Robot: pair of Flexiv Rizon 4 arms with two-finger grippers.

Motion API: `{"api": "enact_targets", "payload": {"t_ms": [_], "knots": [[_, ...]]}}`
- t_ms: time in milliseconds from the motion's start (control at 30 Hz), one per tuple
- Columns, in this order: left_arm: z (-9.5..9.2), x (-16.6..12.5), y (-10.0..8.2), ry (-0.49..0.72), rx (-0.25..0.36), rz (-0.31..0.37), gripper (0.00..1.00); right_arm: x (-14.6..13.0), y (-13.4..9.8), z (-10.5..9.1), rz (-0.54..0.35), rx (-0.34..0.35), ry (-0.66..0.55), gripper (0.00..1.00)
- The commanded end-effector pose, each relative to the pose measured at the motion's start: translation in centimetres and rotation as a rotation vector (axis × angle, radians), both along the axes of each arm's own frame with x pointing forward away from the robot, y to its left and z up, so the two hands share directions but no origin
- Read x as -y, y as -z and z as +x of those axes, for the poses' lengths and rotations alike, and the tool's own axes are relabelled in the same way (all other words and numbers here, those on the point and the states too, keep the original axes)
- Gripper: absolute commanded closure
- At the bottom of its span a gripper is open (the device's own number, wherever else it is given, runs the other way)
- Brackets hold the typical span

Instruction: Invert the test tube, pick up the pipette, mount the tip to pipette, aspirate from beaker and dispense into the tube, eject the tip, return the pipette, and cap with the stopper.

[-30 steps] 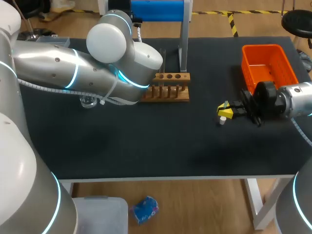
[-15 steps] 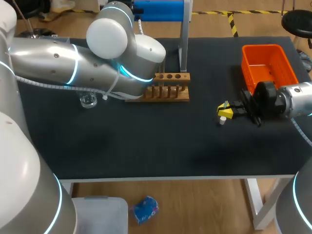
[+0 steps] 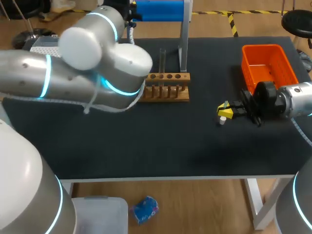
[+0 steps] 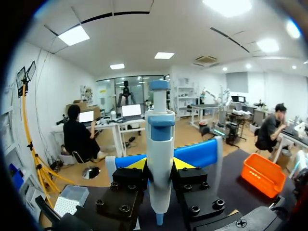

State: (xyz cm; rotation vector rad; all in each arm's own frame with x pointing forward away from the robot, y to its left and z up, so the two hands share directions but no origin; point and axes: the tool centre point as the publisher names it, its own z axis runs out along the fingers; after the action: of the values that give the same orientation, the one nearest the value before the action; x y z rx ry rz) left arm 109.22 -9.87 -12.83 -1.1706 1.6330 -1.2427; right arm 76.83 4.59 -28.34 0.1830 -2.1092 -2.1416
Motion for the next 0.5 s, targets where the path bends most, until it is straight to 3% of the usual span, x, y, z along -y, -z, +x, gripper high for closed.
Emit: {"api": "enact_targets", "payload": {"t_ms": [33,267,500], "knots": [[-6.8,-1.9,-2.5,0.405,-0.044,-0.080,1.00,0.1,0.0,0.0,0.000,0.000,-0.002,1.00],[-13.0,0.2,-3.4,0.654,0.018,-0.026,1.00,0.1,0.0,0.0,0.000,0.000,-0.002,1.00],[-18.2,2.5,-3.4,0.858,0.060,-0.082,1.00,0.1,0.0,0.0,0.000,0.000,-0.002,1.00]]}}
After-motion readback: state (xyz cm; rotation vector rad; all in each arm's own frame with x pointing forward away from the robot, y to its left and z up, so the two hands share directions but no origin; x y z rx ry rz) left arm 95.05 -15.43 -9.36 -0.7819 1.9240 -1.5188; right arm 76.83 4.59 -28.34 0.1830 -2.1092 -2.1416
